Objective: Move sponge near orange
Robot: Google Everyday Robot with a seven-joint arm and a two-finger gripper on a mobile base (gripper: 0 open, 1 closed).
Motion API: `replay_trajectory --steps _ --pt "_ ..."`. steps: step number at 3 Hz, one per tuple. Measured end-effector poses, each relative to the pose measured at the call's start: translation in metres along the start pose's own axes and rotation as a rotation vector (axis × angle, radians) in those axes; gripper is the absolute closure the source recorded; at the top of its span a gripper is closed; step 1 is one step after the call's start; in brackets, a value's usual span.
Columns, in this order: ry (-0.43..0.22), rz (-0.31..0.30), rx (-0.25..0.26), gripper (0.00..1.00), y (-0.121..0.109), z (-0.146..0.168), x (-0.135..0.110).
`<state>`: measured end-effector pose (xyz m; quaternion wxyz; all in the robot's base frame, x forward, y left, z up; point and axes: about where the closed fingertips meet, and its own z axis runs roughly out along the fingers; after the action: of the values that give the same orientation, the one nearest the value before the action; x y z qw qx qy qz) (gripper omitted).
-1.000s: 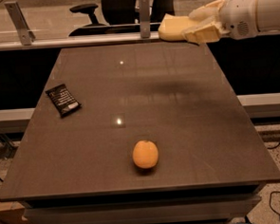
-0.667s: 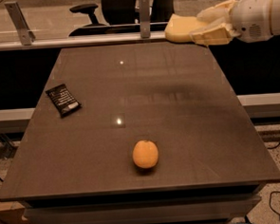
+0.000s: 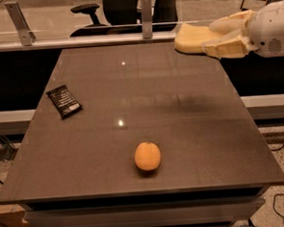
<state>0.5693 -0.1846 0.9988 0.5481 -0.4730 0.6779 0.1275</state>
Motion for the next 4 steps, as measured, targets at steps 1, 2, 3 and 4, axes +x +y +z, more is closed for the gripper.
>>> replay_trajectory --steps 1,2,3,4 --pt "-0.017 0.01 -0.002 1.0 0.015 -0.013 0.006" --pt "-0.033 0.028 -0.004 1.0 0.029 -0.023 0.015" --pt "-0.04 0.065 -0.002 1.0 0.043 -0.031 0.024" --pt "-0.031 0.11 -0.011 1.0 0.061 -0.038 0.037"
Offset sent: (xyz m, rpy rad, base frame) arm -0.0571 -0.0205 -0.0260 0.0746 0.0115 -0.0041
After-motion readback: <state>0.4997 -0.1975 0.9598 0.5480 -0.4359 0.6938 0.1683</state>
